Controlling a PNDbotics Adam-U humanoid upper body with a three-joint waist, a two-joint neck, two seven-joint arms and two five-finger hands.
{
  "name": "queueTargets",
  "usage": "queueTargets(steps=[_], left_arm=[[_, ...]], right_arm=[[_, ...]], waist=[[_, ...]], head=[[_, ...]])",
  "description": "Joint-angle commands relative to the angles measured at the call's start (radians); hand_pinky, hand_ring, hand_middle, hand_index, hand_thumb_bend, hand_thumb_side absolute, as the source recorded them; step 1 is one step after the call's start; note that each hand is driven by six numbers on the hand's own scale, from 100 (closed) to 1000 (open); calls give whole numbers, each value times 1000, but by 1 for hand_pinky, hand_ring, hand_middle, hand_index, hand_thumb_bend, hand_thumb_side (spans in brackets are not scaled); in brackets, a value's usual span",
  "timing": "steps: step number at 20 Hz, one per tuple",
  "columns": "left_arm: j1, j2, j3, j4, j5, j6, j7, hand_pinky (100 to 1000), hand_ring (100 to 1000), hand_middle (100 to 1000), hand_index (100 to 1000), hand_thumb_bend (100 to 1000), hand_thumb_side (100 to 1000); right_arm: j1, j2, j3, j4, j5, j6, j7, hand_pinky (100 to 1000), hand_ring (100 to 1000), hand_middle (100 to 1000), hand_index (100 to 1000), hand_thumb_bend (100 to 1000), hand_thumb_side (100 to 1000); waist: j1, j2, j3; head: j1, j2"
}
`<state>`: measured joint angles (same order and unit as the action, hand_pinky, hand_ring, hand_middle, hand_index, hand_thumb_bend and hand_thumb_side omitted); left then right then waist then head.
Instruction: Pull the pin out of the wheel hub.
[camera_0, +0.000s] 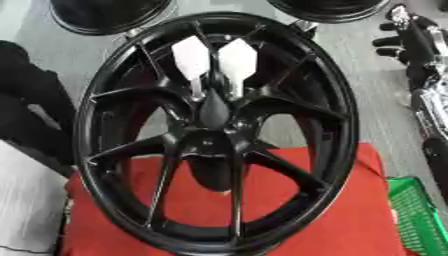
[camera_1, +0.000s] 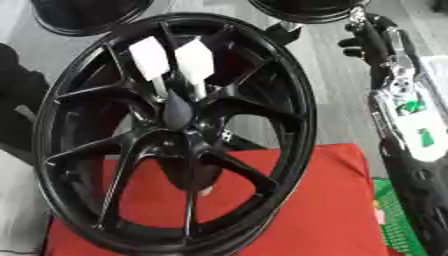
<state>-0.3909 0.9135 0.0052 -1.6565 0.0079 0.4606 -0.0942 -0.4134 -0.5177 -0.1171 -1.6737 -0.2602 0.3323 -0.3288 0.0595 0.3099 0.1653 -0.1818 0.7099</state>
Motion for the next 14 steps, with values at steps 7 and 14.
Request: queueTargets(steps=[7,14], left_arm=[[-31,-48,46,-65,162,-50,185,631,784,775,773,100,616],[-103,-301,7,-198,421,-226,495,603,763,758,752,100,790]], right_arm=[[-13,-21,-12,-16,-8,0,-10,712,630,689,758,100,668],[-23,-11,-13,-26,-15,-4,-18,714,632,691,759,100,664]], waist=[[-1,-19,1],[-11,-22,-6]], head=[[4,-1],[21,9]])
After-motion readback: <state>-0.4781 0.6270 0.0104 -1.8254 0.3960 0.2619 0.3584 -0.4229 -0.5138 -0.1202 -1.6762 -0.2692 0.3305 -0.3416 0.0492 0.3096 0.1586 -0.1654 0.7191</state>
